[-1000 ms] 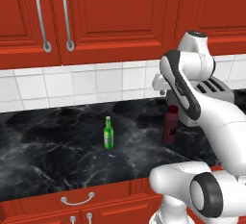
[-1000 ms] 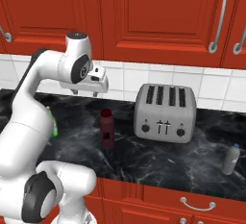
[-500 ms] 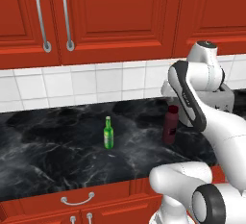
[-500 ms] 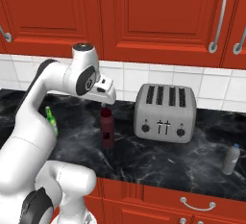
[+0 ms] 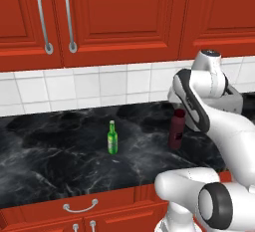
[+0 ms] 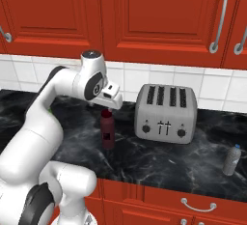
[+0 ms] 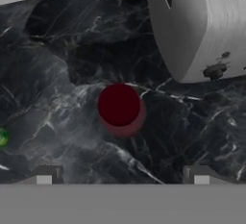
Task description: Place the drinks on the dining counter in a tight cluster.
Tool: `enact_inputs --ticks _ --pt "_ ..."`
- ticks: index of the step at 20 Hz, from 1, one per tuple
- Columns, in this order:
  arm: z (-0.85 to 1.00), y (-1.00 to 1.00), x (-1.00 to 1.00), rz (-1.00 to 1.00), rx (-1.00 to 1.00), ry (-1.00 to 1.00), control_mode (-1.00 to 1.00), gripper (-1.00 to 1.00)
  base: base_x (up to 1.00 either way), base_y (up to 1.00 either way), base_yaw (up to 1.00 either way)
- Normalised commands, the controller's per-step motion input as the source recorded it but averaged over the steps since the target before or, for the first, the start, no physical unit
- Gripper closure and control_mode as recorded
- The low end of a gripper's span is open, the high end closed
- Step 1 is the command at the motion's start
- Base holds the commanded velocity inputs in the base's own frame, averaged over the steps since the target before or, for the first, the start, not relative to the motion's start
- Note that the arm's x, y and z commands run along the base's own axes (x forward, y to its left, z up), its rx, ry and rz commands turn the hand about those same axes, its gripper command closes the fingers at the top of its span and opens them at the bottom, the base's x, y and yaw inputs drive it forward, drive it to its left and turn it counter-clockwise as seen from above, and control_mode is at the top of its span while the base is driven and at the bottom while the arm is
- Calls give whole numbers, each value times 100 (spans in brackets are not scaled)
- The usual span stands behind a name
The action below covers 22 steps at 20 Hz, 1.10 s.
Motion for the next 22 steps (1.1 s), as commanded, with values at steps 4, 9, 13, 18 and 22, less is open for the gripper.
enact_inputs --ticks 4,9,13,18,22 --pt "-24 0 30 0 0 1 -100 -100 0 0 0" --pt "-26 0 29 0 0 5 -100 -100 0 0 0" --pt "-26 0 22 0 -2 3 -100 -100 0 0 0" --pt "-18 0 21 0 0 1 -100 -100 0 0 0" --pt "-17 0 -2 0 0 2 -100 -100 0 0 0"
